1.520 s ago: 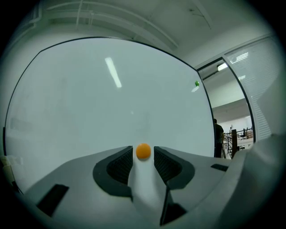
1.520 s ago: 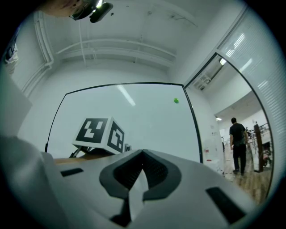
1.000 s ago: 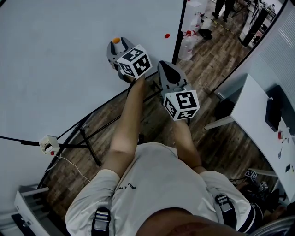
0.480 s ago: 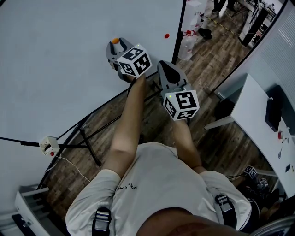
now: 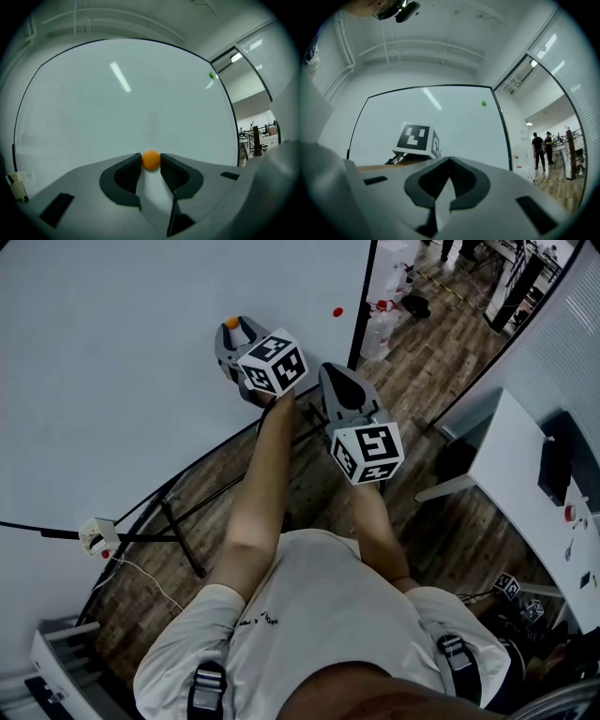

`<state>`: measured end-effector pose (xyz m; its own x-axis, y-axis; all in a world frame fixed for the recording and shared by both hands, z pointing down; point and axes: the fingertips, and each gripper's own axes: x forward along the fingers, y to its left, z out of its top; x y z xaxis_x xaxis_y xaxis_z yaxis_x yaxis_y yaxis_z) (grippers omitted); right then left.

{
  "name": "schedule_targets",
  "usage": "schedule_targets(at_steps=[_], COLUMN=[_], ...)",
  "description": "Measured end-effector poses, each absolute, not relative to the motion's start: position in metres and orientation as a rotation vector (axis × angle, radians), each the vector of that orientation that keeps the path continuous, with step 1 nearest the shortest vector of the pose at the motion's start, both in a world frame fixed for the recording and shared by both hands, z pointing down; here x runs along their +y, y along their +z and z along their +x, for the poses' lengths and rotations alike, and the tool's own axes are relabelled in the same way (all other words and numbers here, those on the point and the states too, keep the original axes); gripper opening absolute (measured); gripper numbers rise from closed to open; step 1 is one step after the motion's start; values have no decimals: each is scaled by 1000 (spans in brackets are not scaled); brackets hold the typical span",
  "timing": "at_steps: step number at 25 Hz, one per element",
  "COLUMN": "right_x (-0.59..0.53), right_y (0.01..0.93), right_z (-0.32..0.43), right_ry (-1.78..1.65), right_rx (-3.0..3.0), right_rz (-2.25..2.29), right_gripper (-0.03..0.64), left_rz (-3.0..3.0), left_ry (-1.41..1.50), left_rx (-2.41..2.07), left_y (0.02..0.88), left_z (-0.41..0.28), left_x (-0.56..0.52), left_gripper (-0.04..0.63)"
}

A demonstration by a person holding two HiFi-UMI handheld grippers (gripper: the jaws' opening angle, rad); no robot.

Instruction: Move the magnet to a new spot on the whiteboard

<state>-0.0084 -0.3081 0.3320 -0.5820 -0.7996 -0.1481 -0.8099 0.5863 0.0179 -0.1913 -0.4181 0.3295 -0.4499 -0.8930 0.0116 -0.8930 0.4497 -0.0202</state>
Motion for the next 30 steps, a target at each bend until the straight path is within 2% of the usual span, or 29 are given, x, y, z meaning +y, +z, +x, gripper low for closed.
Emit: schedule_targets(at_steps=[18,30], right_x=[-303,-302], right_y=[328,327], right_z=[-9,-4], right_ry=[151,137], right_rx=[2683,2666], right_rz=[-1377,-1401], right_gripper=[14,14], left_rz=[-1704,-1785], left_ry=[7,24], left_rx=[2654,2561], left_y=[331,327], left_z=[-193,-169], left_x=[-410,-398], left_gripper=[118,118])
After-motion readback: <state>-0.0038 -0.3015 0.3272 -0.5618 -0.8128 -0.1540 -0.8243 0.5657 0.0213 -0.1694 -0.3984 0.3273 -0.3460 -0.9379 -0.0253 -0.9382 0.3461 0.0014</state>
